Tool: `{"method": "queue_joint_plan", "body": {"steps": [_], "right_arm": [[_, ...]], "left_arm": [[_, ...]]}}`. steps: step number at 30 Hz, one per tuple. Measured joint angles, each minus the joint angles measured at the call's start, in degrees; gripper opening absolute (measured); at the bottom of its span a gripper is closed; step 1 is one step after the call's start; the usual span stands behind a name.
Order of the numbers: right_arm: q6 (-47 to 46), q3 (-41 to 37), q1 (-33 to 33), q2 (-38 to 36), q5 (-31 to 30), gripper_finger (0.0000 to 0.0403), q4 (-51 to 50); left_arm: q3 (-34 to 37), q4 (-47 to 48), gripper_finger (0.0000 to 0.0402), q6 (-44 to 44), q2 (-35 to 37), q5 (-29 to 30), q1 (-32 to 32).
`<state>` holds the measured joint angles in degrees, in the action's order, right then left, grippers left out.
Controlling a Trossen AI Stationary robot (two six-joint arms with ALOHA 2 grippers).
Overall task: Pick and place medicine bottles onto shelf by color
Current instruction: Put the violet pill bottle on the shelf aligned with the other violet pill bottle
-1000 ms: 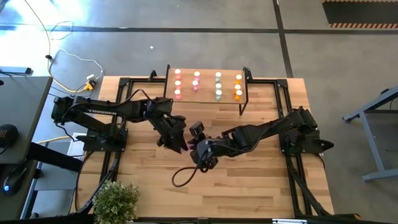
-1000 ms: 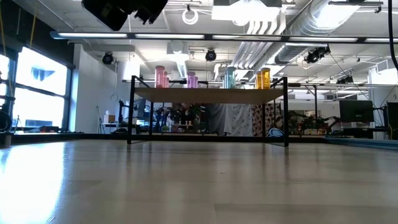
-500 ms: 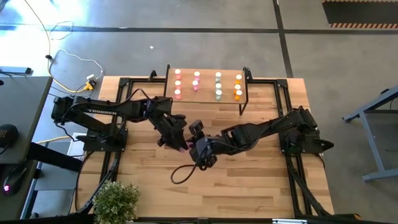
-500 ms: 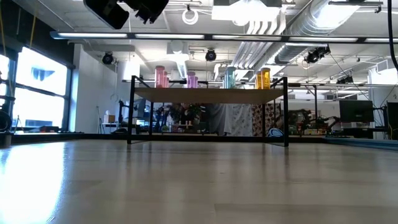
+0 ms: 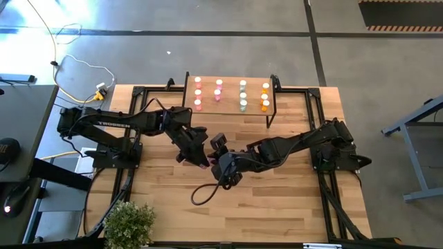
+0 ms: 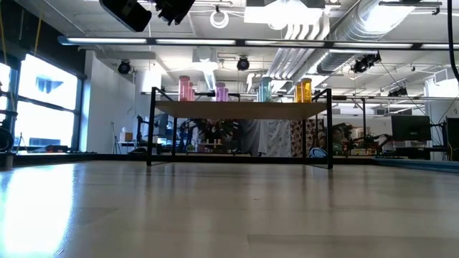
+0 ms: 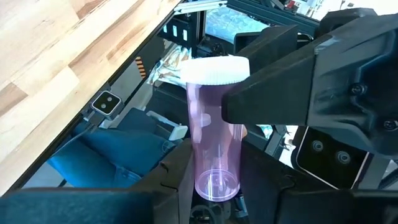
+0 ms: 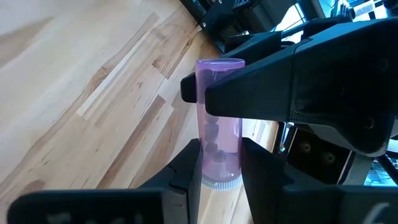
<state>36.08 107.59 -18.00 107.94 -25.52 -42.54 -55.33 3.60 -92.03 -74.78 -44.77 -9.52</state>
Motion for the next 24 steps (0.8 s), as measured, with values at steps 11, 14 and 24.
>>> {"method": "queue_joint_plan", "body": {"steps": [11, 14, 24], "right_arm": [[-1.1, 0.0, -0.1, 0.0, -1.4, 0.0128, 0.3], [-3.9, 0.0, -0.1, 0.1, -1.4, 0.0151, 0.0], [-9.0, 0.0, -1.3, 0.1, -10.8, 0.0177, -3.2]], "left_arm": [[0.0, -0.9, 0.0093, 0.4, 0.0, 0.2, 0.0], [0.0, -1.0, 0.0093, 2.1, 0.0, 0.7, -0.1], [0.0, -0.2, 0.0093, 8.3, 0.0, 2.8, -2.6]]}}
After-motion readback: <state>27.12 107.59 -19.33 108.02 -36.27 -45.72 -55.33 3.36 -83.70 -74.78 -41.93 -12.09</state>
